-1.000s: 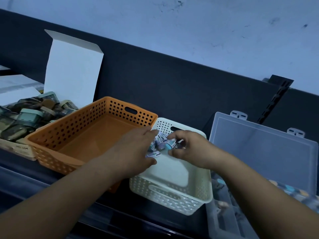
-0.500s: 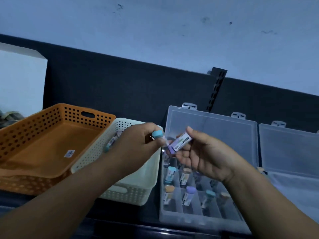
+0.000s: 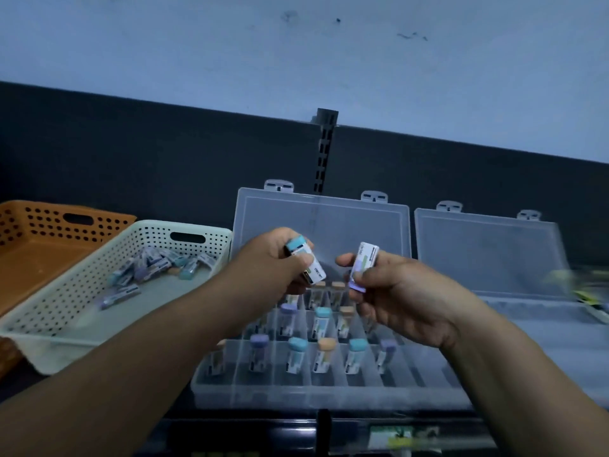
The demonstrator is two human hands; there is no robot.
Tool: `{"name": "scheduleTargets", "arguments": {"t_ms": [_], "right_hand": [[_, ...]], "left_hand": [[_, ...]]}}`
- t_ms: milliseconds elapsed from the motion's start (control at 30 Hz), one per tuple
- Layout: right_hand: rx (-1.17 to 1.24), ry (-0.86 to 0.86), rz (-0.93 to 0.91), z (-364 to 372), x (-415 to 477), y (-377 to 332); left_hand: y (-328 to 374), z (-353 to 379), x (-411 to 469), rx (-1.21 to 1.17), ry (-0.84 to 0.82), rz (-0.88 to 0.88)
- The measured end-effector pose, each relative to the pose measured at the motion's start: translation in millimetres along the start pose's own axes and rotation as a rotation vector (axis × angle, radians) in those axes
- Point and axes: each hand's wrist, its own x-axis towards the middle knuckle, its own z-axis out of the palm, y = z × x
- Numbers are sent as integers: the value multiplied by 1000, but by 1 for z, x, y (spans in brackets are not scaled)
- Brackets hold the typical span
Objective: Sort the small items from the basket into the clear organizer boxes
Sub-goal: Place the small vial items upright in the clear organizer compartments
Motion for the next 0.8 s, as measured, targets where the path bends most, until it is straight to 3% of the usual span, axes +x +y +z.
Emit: {"name": "scheduleTargets", "arguments": {"t_ms": [233,400,633,800], "right_hand": [[-580,202,-179,-70,-35,-3],[-737,288,-237,-112,-53,7],[-1101,344,-320,-143,-55,21],[-1215,295,-353,-146,-47,37]], "left_hand": [[10,56,0,123,-5,120],[7,98,3,191,-61,126],[-1,136,5,474,-172,146],[-14,146,7,629,-187,131]]}}
